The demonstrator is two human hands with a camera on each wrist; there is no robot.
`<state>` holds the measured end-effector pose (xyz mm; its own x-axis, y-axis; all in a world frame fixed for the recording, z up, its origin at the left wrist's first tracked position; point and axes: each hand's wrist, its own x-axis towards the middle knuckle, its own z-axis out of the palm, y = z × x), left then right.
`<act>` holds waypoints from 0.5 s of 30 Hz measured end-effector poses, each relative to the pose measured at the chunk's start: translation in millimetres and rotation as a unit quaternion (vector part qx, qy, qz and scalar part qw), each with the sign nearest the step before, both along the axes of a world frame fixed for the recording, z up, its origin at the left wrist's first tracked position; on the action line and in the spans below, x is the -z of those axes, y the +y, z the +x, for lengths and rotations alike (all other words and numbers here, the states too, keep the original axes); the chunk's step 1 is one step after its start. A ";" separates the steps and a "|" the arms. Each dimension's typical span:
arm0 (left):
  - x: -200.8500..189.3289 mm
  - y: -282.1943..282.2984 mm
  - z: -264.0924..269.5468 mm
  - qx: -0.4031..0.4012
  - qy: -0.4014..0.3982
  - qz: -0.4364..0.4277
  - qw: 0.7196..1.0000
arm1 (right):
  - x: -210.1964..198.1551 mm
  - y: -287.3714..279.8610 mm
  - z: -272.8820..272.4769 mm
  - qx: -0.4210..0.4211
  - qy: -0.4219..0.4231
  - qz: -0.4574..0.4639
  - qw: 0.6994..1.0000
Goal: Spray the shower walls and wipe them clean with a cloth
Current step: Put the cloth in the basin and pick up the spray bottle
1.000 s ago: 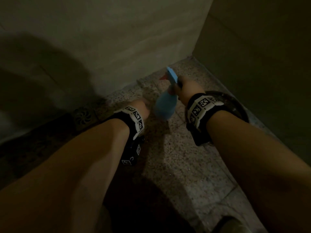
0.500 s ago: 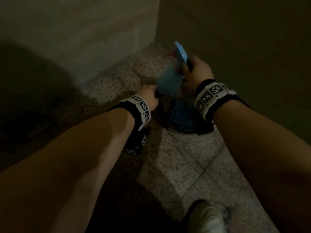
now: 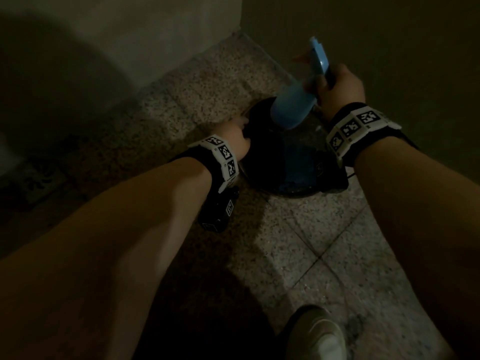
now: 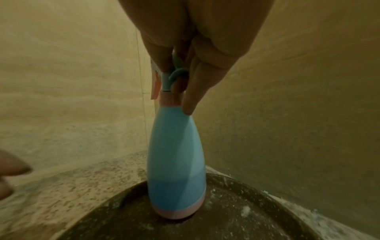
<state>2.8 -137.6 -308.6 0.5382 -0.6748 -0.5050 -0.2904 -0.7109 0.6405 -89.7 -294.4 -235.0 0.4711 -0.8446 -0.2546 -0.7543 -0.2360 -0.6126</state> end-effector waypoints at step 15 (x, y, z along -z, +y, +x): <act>4.3 9.1 10.8 -0.018 0.005 0.012 1.000 | 12.8 -6.4 27.2 0.005 0.075 0.002 0.997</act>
<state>13.7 -128.5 -312.8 0.5568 -0.6420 -0.5271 -0.2570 -0.7366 0.6256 -62.5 -300.8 -247.8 0.4183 -0.8481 -0.3253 -0.8402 -0.2252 -0.4933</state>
